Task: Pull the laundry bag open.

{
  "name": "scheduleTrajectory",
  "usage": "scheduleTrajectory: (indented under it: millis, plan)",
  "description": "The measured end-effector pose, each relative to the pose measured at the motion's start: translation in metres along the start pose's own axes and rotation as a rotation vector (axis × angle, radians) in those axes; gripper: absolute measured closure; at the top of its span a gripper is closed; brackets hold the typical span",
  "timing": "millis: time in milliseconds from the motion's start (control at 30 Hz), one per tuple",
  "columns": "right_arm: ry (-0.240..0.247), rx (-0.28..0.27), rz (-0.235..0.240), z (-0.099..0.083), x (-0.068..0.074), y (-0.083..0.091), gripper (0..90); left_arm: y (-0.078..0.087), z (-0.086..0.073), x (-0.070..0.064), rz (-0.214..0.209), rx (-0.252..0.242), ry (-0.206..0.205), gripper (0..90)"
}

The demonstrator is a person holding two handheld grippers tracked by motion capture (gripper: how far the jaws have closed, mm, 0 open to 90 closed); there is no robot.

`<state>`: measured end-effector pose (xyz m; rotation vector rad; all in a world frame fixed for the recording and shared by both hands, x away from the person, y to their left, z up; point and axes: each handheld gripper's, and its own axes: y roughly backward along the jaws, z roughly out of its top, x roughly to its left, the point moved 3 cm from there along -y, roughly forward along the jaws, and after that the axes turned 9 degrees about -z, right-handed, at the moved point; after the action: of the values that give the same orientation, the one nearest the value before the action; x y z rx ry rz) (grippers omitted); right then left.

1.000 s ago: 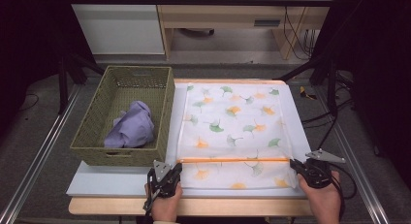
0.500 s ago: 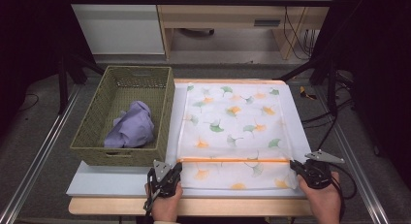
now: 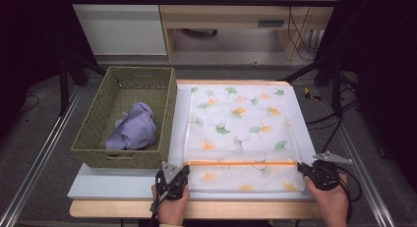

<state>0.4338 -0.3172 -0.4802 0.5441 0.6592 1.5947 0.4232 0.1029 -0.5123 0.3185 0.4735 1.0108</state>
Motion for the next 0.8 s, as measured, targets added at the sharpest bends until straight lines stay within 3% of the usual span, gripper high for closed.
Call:
scheduleTrajectory:
  millis: [167, 333, 600, 800]
  plan:
    - [-0.004, 0.01, -0.01, -0.0016, -0.0041, -0.0009, 85.3, -0.0015, -0.001, -0.0039, -0.007, 0.006, -0.011, 90.0]
    - [0.039, -0.005, -0.017, 0.0021, -0.0029, -0.0006, 85.2, -0.0016, -0.0014, -0.0031, -0.016, 0.007, -0.005, 90.0]
    - [0.045, -0.008, -0.029, 0.0036, -0.0046, -0.0045, 83.9, -0.0043, -0.0033, -0.0058, -0.026, 0.009, -0.012, 89.9]
    - [0.04, -0.028, -0.046, 0.0045, -0.0063, -0.0025, 73.3, -0.0028, -0.001, -0.0092, -0.014, -0.03, -0.04, 79.1]
